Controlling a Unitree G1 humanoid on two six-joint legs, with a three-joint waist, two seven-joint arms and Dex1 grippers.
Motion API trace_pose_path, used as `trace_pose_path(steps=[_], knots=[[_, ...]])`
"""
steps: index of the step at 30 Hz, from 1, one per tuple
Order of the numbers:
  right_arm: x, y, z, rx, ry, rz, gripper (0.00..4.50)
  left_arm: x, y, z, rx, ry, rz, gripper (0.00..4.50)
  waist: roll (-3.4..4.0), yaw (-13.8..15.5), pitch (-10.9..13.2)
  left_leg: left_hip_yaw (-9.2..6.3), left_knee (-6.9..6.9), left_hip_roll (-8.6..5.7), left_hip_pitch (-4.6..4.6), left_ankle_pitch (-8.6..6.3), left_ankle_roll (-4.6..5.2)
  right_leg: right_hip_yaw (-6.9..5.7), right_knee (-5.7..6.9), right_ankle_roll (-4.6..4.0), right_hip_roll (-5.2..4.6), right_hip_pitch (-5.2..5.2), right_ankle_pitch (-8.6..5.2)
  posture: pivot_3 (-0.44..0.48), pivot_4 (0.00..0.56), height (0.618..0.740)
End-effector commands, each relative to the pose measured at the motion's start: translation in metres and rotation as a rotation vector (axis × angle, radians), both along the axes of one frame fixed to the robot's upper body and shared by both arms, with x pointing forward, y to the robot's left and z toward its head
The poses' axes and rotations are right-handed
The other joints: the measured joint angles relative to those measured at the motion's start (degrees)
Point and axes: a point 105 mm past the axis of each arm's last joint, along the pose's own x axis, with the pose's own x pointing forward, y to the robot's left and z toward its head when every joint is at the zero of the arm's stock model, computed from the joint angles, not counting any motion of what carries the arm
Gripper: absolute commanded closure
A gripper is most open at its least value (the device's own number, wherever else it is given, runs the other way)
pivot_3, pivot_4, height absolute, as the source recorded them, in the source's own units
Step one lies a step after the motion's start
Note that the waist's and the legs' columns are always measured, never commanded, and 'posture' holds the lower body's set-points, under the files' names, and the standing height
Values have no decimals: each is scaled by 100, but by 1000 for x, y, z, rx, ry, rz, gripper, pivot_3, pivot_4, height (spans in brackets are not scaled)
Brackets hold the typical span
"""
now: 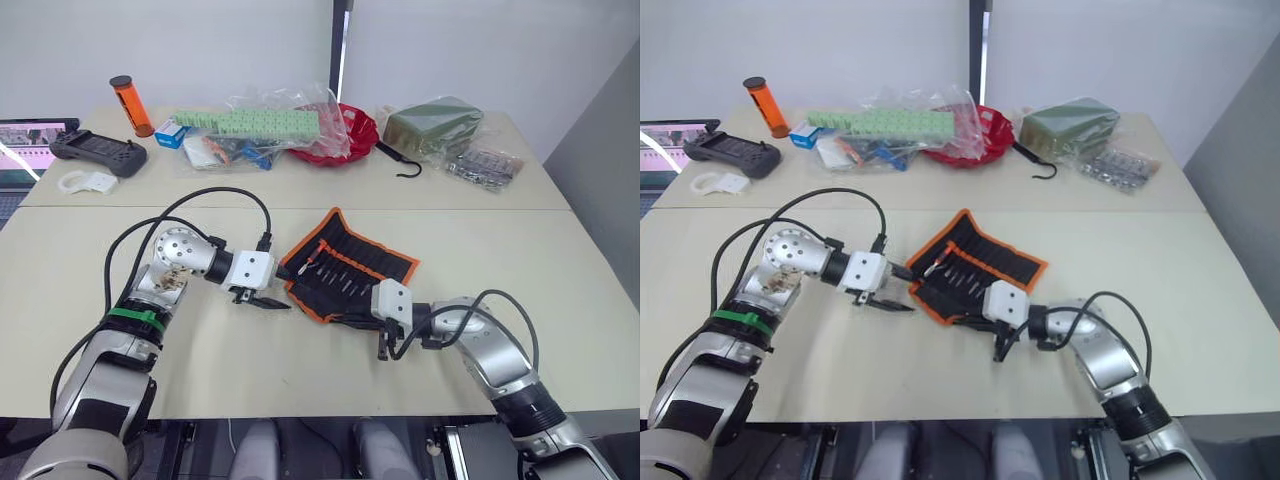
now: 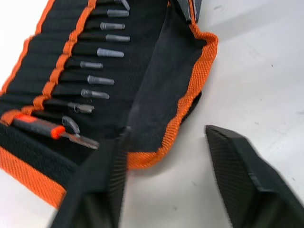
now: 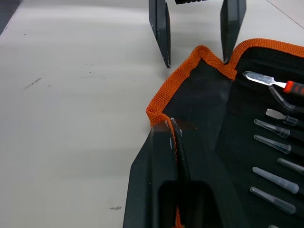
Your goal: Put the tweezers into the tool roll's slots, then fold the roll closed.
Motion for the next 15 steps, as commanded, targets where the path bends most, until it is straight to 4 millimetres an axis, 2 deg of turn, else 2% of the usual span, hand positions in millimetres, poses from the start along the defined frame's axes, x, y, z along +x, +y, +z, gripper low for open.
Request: trace_pose_path(steps=[1, 4, 6, 9, 13, 15], knots=[[2, -5, 14, 17, -47, -26, 4500, 1, -5, 6, 3, -38, -41, 3477, 0, -8, 0, 0, 11, -1, -3, -2, 4, 0, 4, 1, 0, 0, 0, 0, 150, 740], [2, -8, 15, 13, -53, -36, 4500, 1, -5, 2, 25, -44, -54, 4460, 0, -15, 0, 0, 22, -1, -3, -4, 7, 1, 10, 2, 0, 0, 0, 0, 150, 740], [2, -13, 16, 11, -52, -48, 4500, 2, -4, 3, 23, -46, -49, 4460, 0, -13, 0, 0, 26, -1, -4, -4, 7, 1, 14, 2, 0, 0, -1, 0, 150, 740], [1, -20, 17, -13, -46, -53, 3655, 5, -3, 4, 21, -53, -33, 4500, 0, -3, 0, 0, 29, -2, -5, -4, 7, 1, 15, 3, 0, 0, -1, 0, 150, 740], [-6, -26, 15, -37, -18, -38, 2288, 9, -1, 3, 18, -61, -2, 4500, 0, -1, 0, -1, 30, -4, -6, -5, 7, 1, 15, 4, -1, 1, -2, 0, 150, 740], [-10, -27, 13, -59, -4, -38, 1543, 9, -6, 3, -28, -34, 20, 4500, 0, -11, 0, -1, 30, -3, -6, -4, 7, 1, 15, 4, 0, 1, -2, 0, 150, 740]])
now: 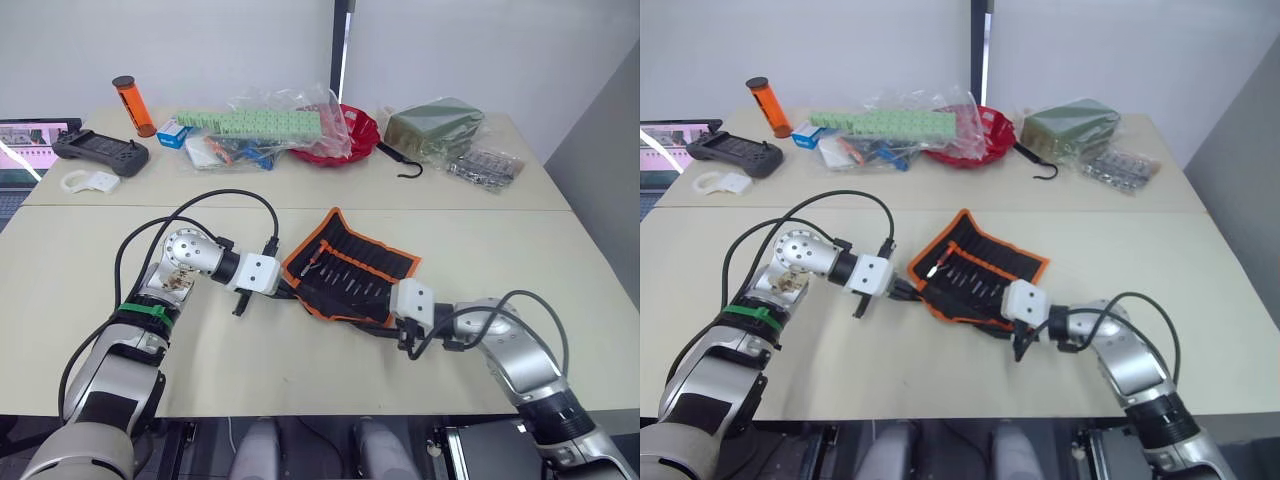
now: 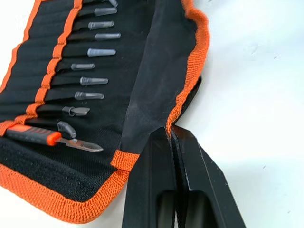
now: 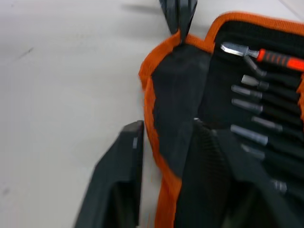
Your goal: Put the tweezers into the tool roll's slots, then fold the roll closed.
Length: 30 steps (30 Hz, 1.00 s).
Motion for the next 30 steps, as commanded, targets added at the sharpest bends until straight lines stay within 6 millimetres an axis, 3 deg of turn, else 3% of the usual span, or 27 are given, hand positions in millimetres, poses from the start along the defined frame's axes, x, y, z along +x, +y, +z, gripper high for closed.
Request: trace_pose_path(steps=[1, 4, 10, 17, 23, 30], knots=[[-6, 1, 8, -4, -21, 23, 1229, 4, -8, 13, -66, -28, 21, 4500, 0, -9, 0, 0, 0, 0, 0, 0, 0, 0, 1, 0, 0, 0, 0, 0, 150, 740], [-2, 4, 7, -23, -57, 5, 183, 4, -11, 12, -81, -19, 30, 4500, 0, -9, 0, 0, 1, 0, 0, 0, 0, 0, 2, 1, 0, 0, -1, 0, 150, 740], [8, 12, 5, -28, -71, -32, 183, 6, -15, 17, -106, -7, 51, 4500, 0, 5, 0, 0, 3, -1, 0, 0, 0, 1, 3, 1, -1, 0, -1, 0, 150, 740], [7, 16, 8, -1, -59, -39, 2377, 6, -15, 19, -119, 8, 71, 4500, 0, 10, 0, -1, 3, -2, 0, 0, 0, 0, 3, 1, -1, 0, 0, 0, 150, 740], [24, 12, 4, -29, -86, -115, 4408, 10, -9, 19, -117, 0, 114, 4500, 0, 2, 0, -1, 4, -1, 0, 0, 0, 0, 4, 1, 0, 0, 0, 0, 150, 740], [49, 19, 5, -32, -153, -129, 4460, 11, 5, 18, -109, -9, 165, 4500, 1, -21, 0, -1, 3, -1, 2, 0, 0, 0, 7, 1, 0, 0, 0, 0, 150, 740]])
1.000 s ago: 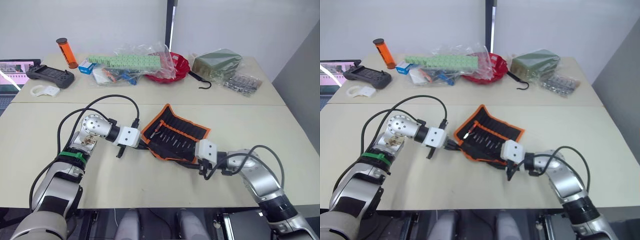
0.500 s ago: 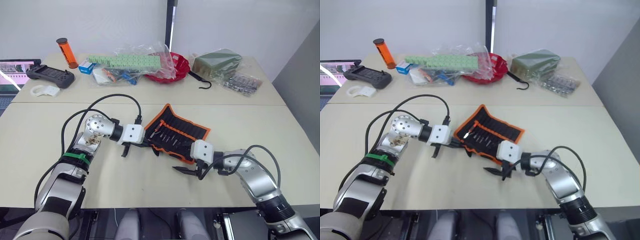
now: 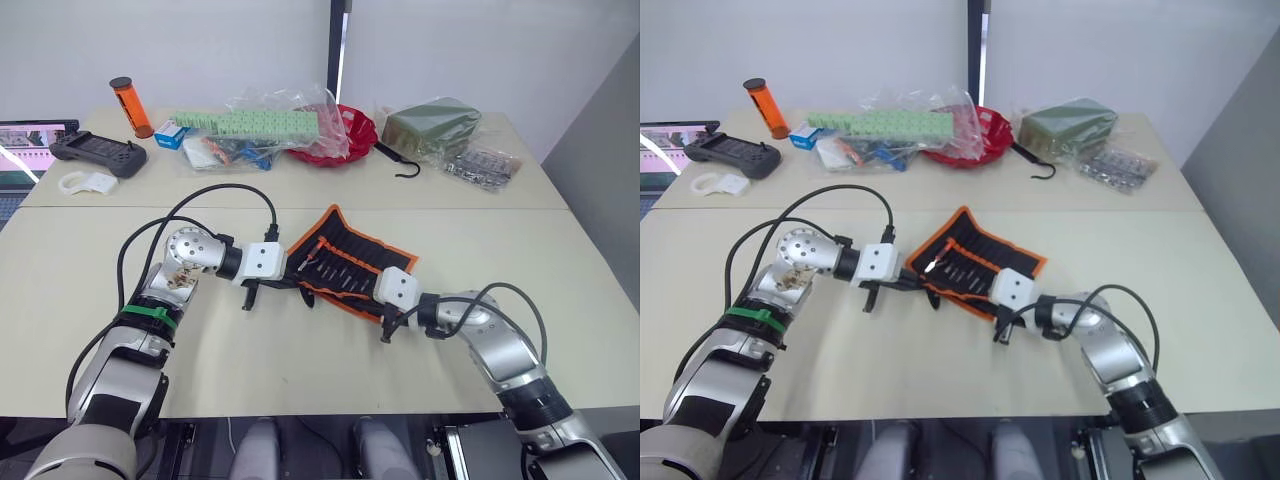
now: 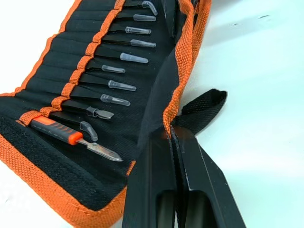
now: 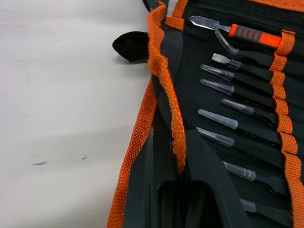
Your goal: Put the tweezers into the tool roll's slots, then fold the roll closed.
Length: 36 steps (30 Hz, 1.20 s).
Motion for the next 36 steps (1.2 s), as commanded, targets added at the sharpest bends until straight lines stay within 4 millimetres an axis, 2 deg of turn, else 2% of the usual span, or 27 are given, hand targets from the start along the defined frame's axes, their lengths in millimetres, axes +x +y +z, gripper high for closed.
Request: trace_pose_path(steps=[1, 7, 10, 16, 20, 24, 36], knots=[[14, 6, 11, -3, -91, 14, 4460, -1, 11, 10, -21, -35, 39, 4500, 0, -34, 0, 0, 0, 0, 0, 0, 0, 0, 1, 0, 0, 0, 0, 0, 150, 740], [26, 13, 19, -3, -152, 59, 4460, -18, 24, 9, -35, 33, 69, 4500, 3, -37, 2, -1, -3, 2, 4, -1, 1, 0, 8, -1, 0, -2, 1, 0, 150, 740], [26, 12, 22, 6, -170, 77, 4460, -39, 22, 10, -63, 136, 36, 4500, 5, -26, 3, 0, -3, 1, 2, -2, 3, 1, 8, -2, -1, -2, 1, 0, 150, 740], [6, 15, 24, 31, -153, 191, 4460, -57, 14, 11, -104, 237, 37, 4500, 6, -4, 4, -1, -2, 2, 2, -3, 4, 0, 7, -2, -1, -1, 1, 0, 150, 740], [-9, 14, 26, 57, -120, 217, 4460, -59, 15, 10, -95, 249, 51, 4500, 6, -7, 4, -1, -1, 1, 2, -3, 4, 1, 7, -1, -1, -1, 1, 0, 150, 740], [-23, 9, 16, 41, -53, 222, 4460, -53, 25, 8, -65, 227, 92, 4500, 7, -6, 4, -1, -2, 3, 3, -3, 4, 0, 6, -2, 1, -1, 0, 0, 150, 740], [-33, 4, 17, 56, 26, 220, 4460, -54, 39, 8, -44, 231, 123, 4500, 8, 11, 5, 0, 0, 2, 2, -3, 4, 1, 3, -1, 0, 0, 0, 0, 150, 740]])
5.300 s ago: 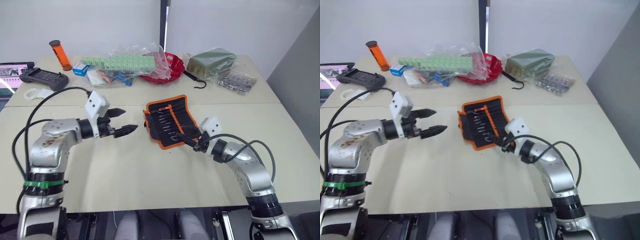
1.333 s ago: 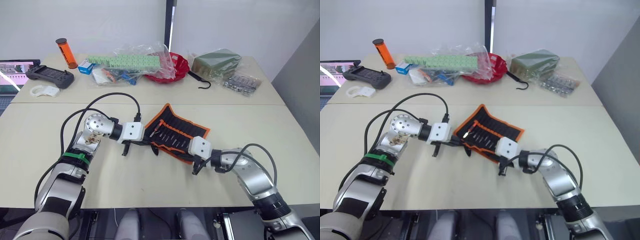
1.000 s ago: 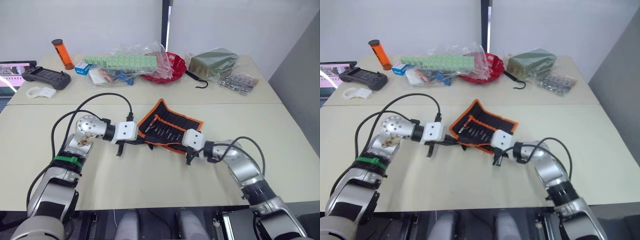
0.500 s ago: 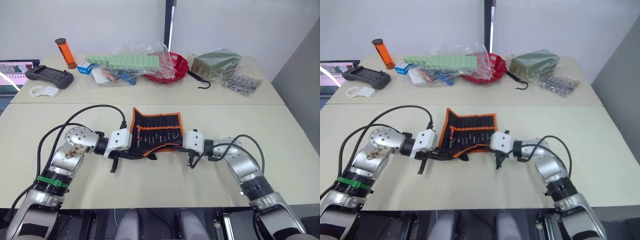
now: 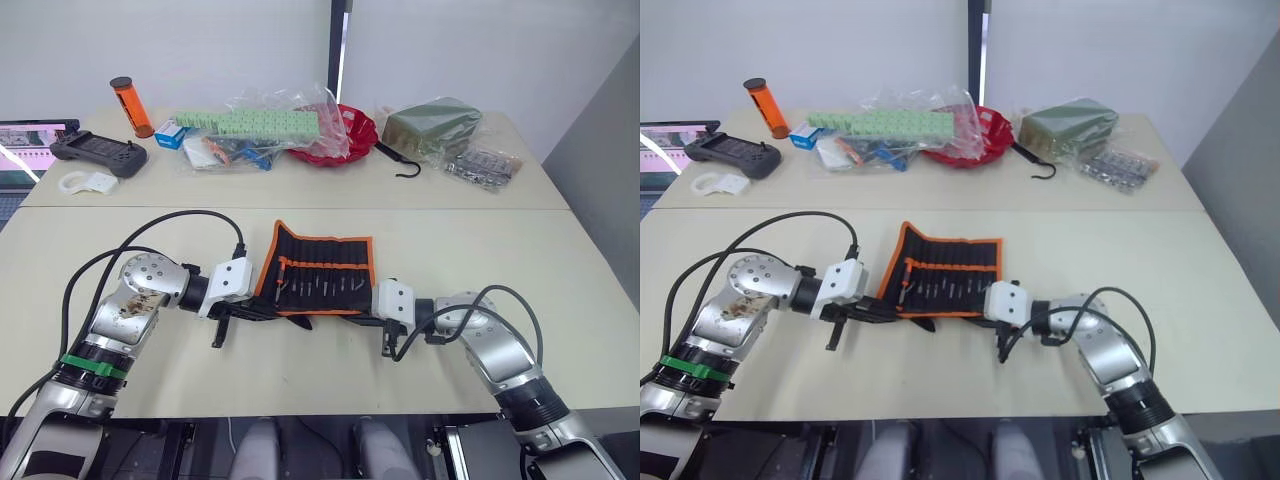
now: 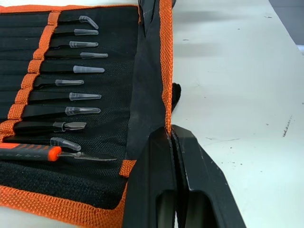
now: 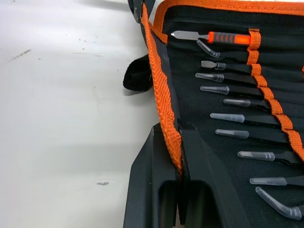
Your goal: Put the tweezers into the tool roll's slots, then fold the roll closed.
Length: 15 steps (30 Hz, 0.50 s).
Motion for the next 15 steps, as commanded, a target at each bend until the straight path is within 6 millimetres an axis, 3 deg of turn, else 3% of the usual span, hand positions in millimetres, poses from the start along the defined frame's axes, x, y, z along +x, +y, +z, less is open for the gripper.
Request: trace_pose_path(steps=[1, 10, 15], knots=[[0, -8, 15, 33, -5, -16, 4460, 6, 12, 10, 12, -50, 38, 4500, 0, 2, 0, 0, 0, 0, 0, 0, 0, 0, 0, 0, 0, 0, 0, 0, 150, 740], [-1, -16, 18, 61, 79, -39, 4460, 12, 12, 9, 13, -71, 51, 4500, 0, 2, 0, 0, 0, 0, 0, 0, 0, 0, -1, 0, 0, 0, 0, 0, 150, 740], [1, -15, 15, 8, 5, -44, 2940, 12, 7, 8, 6, -73, 33, 4500, 0, -1, 0, 1, 0, 1, 0, 0, 0, -1, -2, 0, 1, 0, 0, 0, 150, 740]])
